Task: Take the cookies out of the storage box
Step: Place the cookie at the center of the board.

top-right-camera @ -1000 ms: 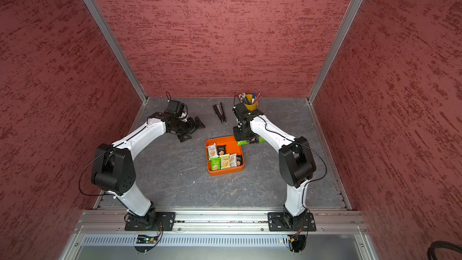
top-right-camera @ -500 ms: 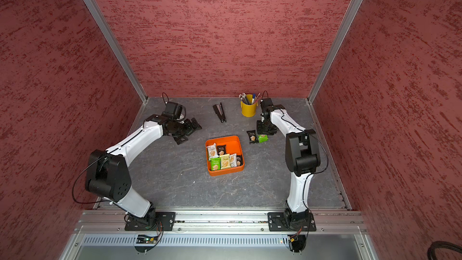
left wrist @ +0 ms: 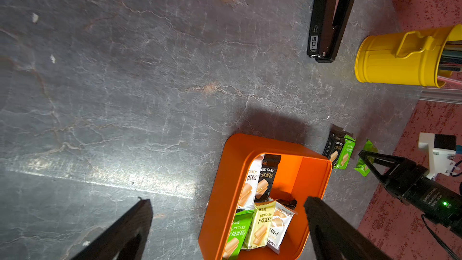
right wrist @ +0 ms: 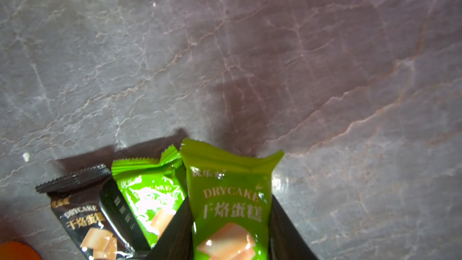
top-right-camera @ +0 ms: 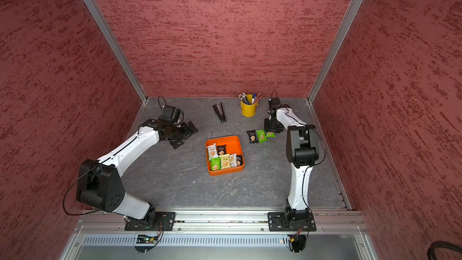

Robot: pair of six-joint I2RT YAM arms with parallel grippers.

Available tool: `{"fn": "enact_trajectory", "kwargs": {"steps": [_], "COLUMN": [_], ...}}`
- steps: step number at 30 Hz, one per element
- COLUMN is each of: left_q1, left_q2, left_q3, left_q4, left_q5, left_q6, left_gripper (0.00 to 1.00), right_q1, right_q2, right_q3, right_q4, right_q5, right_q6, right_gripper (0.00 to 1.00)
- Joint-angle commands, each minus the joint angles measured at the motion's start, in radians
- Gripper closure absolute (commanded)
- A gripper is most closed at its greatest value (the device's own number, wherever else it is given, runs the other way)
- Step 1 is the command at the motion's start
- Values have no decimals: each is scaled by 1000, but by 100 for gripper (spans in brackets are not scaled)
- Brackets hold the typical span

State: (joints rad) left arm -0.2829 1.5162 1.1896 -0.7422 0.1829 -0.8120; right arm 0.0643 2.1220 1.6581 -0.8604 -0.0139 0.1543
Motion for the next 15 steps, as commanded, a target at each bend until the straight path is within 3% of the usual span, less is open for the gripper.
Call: {"fn": "enact_trajectory", "kwargs": {"steps": [1, 8, 15], "left_q1": [-6, -6, -6], "left_q2": [-24, -14, 20], "left_q3": [-6, 14, 55], "left_q4": [-13, -24, -38], "left_q5": [-20, -15, -2], "left_q6": [-5, 10, 42], "left_gripper": [0, 0, 0], "right_q1": [-10, -13, -14], "right_q2": [28, 48, 29], "right_q3": [35, 37, 23], "right_q4": [20, 21, 18], "right_q5": [27, 44, 46], "right_q6": [-22, -38, -31], "right_gripper": [61, 59, 43]}}
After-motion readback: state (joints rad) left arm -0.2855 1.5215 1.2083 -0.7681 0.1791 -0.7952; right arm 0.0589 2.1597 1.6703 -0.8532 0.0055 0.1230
